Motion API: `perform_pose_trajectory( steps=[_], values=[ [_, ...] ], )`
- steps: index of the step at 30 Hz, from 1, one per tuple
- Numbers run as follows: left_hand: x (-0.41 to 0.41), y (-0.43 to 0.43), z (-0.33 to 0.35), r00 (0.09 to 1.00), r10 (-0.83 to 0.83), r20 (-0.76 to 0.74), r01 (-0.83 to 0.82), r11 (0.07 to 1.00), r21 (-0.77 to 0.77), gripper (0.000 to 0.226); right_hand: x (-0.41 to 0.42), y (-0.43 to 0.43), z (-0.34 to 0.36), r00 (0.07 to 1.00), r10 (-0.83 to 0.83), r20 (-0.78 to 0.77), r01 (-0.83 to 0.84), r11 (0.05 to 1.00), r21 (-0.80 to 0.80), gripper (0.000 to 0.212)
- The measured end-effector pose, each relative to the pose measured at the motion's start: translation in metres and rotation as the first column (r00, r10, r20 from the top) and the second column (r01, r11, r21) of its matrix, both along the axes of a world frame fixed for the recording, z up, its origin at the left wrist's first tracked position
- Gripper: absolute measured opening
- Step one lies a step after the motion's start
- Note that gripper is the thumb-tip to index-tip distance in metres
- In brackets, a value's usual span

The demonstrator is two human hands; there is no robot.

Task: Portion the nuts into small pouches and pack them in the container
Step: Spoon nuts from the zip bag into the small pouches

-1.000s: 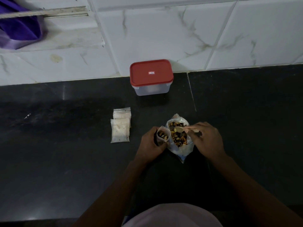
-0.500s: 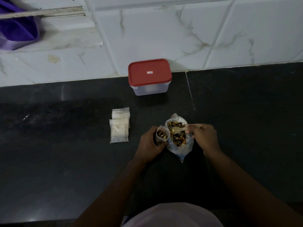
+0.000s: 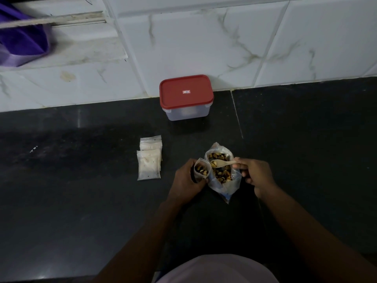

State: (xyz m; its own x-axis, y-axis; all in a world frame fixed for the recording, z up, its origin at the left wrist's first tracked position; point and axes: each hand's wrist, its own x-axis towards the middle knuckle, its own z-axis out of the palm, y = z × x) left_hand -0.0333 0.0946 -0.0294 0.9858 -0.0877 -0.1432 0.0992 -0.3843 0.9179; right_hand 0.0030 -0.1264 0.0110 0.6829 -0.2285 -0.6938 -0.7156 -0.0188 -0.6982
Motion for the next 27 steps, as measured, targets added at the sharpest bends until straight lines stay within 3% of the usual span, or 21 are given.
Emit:
perform_pose_trajectory(
  steps=[11, 17, 20, 23, 25, 27],
  values=[
    [-0.001, -0.003, 0.006, 1.000, 0.019, 0.016, -0.017, 0.997, -0.075, 0.034, -0.005, -0.011, 0.011, 0.977, -0.092, 0.190, 0.053, 0.979, 0.197, 0.020],
    [-0.001, -0.004, 0.008, 0.999, 0.026, 0.032, -0.023, 0.997, -0.076, 0.032, -0.013, 0.003, 0.023, 0.948, 0.021, 0.318, -0.104, 0.963, 0.248, 0.016],
    [-0.001, -0.004, 0.009, 0.999, 0.036, 0.027, -0.034, 0.996, -0.086, 0.033, -0.019, 0.009, 0.025, 0.898, 0.169, 0.406, -0.239, 0.963, 0.128, 0.011],
    [-0.001, -0.004, 0.010, 0.999, 0.035, 0.023, -0.033, 0.996, -0.087, 0.031, -0.022, 0.010, 0.021, 0.759, 0.428, 0.491, -0.406, 0.900, -0.157, 0.020],
    [0.000, -0.005, 0.010, 0.999, 0.030, 0.040, -0.027, 0.997, -0.073, 0.030, -0.026, 0.010, 0.018, 0.647, 0.557, 0.521, -0.433, 0.831, -0.350, 0.022],
    [-0.001, -0.005, 0.010, 0.999, 0.028, 0.045, -0.025, 0.997, -0.072, 0.030, -0.030, 0.010, 0.017, 0.584, 0.597, 0.550, -0.404, 0.802, -0.441, 0.025]
  ],
)
